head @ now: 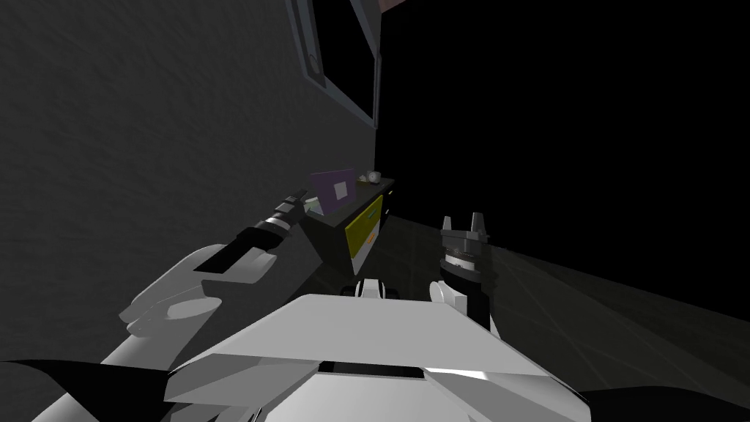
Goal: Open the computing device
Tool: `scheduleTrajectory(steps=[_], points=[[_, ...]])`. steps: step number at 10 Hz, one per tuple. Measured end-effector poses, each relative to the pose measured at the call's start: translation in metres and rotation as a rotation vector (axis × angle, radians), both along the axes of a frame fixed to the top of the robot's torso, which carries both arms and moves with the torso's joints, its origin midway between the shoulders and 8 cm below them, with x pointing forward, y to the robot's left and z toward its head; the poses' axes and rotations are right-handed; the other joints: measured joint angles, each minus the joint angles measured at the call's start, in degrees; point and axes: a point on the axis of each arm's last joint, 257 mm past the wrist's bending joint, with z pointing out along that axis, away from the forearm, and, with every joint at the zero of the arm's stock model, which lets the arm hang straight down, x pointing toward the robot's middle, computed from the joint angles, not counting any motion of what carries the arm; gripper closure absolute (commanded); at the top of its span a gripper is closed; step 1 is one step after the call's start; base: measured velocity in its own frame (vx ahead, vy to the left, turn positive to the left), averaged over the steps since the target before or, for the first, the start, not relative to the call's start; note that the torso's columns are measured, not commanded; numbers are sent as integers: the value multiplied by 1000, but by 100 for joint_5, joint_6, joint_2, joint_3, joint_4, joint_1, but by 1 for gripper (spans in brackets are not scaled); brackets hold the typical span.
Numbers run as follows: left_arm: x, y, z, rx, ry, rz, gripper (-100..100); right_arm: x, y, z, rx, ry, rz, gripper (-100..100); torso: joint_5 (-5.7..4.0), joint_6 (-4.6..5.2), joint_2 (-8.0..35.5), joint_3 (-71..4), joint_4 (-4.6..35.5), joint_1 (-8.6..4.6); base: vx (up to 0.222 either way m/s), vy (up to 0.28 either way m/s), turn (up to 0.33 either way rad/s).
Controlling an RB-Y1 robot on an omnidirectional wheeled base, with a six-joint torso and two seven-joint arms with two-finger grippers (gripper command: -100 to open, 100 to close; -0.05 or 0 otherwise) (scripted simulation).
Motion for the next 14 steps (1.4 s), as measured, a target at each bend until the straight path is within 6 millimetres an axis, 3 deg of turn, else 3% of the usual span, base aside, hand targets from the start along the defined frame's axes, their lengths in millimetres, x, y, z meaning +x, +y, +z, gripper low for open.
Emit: scheduleTrajectory(steps=[9,14], points=[[11,31,9,80,118,83,-100,0,0,0,0,0,0,0,0,0,1,1,0,0,15,17,-67],[11,38,29,137,161,125,-100,0,0,0,0,0,0,0,-3,3,-6,-6,0,-3,14,20,-74]])
